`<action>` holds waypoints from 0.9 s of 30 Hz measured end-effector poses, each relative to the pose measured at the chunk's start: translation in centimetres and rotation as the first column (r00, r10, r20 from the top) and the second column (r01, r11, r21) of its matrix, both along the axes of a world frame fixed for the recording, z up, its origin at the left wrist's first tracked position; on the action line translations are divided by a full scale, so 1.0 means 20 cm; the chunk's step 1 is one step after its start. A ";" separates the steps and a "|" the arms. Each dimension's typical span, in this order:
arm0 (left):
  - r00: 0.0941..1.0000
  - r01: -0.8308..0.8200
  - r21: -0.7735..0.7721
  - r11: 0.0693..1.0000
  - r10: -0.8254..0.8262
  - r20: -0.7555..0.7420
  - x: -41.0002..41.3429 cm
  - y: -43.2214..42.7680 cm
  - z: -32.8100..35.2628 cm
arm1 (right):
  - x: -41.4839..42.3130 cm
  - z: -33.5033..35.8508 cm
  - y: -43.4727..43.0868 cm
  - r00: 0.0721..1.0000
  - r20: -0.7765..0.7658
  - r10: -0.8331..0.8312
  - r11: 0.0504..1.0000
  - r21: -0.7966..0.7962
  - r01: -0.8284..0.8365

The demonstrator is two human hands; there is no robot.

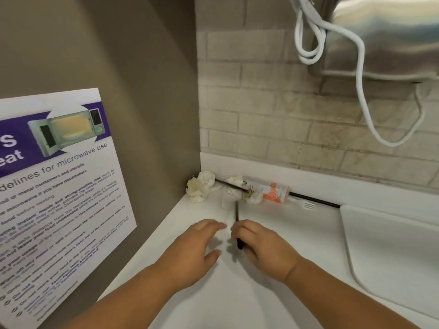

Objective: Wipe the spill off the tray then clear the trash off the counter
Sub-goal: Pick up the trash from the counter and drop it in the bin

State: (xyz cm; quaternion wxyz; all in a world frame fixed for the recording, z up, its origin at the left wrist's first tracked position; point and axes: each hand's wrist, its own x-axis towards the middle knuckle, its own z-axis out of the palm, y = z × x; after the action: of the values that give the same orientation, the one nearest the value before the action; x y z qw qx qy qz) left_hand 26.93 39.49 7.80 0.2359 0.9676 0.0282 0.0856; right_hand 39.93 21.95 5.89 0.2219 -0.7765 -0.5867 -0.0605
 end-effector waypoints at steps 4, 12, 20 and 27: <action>0.991 -0.010 -0.086 0.996 0.022 0.135 0.10 -0.02 -0.01 | -0.13 0.10 0.04 0.977 -0.210 0.049 0.932 0.361 0.030; 0.983 -0.087 -0.041 0.995 0.092 0.161 0.20 0.01 0.00 | 0.05 0.09 0.07 0.920 -0.382 -0.087 0.910 0.345 0.229; 0.952 -0.295 -0.085 0.952 0.301 0.064 0.26 0.06 -0.01 | 0.39 0.11 0.26 0.778 -0.345 -0.526 0.844 -0.100 0.526; 0.982 -0.178 0.053 0.983 0.174 0.079 0.36 0.07 0.00 | 0.46 0.09 0.29 0.723 -0.457 -0.518 0.826 -0.049 0.561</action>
State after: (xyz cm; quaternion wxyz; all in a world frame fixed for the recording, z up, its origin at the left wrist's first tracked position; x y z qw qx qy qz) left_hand 34.10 40.81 7.83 0.1993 0.9641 0.1022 0.1428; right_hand 49.23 27.67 7.68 0.3601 -0.8943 -0.2636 0.0319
